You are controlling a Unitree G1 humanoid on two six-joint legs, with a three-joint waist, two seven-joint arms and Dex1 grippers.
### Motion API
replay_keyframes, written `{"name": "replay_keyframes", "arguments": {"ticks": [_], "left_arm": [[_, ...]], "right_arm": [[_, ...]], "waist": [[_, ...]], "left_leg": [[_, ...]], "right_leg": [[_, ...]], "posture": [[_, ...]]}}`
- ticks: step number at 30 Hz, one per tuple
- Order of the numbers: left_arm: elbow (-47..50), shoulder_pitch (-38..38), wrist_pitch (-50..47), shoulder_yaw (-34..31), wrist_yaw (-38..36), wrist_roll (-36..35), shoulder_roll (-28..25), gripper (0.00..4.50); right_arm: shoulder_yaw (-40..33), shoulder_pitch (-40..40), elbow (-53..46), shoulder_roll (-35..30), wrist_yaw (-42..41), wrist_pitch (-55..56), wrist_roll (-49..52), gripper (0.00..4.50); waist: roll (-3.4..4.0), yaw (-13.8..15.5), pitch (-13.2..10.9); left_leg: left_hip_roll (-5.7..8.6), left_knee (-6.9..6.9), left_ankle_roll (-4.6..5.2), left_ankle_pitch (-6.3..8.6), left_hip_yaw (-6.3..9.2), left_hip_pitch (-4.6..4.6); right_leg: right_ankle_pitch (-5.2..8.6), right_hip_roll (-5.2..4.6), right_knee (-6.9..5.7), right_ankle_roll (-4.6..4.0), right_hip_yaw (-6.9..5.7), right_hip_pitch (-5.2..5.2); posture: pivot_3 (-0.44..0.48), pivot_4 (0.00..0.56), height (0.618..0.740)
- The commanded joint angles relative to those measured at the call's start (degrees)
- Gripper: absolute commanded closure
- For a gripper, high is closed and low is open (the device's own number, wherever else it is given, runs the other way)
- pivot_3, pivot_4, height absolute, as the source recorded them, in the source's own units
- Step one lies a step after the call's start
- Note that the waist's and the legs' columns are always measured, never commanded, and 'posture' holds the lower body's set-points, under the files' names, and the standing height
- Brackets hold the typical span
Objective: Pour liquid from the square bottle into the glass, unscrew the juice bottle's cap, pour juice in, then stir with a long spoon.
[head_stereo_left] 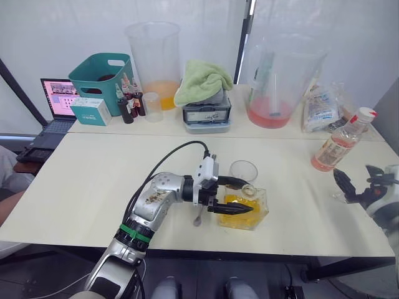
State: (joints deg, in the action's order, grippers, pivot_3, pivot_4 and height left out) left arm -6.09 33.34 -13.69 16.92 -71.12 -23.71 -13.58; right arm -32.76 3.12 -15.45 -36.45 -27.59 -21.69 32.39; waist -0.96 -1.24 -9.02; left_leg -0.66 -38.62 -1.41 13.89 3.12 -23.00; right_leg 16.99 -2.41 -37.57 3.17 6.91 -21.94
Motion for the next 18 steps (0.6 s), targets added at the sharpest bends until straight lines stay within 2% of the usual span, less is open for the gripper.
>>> {"name": "replay_keyframes", "arguments": {"ticks": [1,5,9,18], "left_arm": [[4.4,2.4,-0.9,-3.9,-0.6,-3.7,-0.9,1.73],[6.8,2.8,-4.0,-6.5,-0.3,-6.1,-2.9,1.73],[9.2,2.9,-7.0,-8.6,-0.1,-8.3,-4.8,1.73],[14.2,2.2,-13.7,-13.8,-0.4,-12.6,-13.1,1.73]], "right_arm": [[0.0,2.1,-12.0,-1.4,-3.7,-5.9,9.8,0.0],[2.1,5.0,-18.5,-3.3,-6.4,-11.4,16.1,0.0],[3.0,7.0,-20.3,-5.0,-8.9,-13.4,18.6,0.0],[8.3,6.9,-20.3,-6.2,-10.8,-12.9,15.1,0.0]], "waist": [[0.04,-0.1,0.0],[0.03,-0.1,0.0],[0.03,0.3,-0.1],[-0.07,0.2,-0.1]], "left_leg": [[-0.01,0.0,0.0,0.0,0.0,-0.07],[-0.03,0.0,0.0,0.0,0.02,-0.19],[-0.01,-0.02,0.0,0.0,0.04,-0.22],[-0.06,-0.03,0.0,0.0,0.03,-0.21]], "right_leg": [[0.0,0.0,-0.03,0.0,0.0,-0.07],[0.0,0.02,-0.08,0.0,-0.01,-0.22],[0.0,0.01,-0.03,0.0,-0.02,-0.21],[0.0,0.03,-0.03,0.0,-0.06,-0.26]], "posture": [[0.0,0.15,0.74],[0.0,0.15,0.74],[0.0,0.15,0.74],[0.0,0.15,0.74]]}}
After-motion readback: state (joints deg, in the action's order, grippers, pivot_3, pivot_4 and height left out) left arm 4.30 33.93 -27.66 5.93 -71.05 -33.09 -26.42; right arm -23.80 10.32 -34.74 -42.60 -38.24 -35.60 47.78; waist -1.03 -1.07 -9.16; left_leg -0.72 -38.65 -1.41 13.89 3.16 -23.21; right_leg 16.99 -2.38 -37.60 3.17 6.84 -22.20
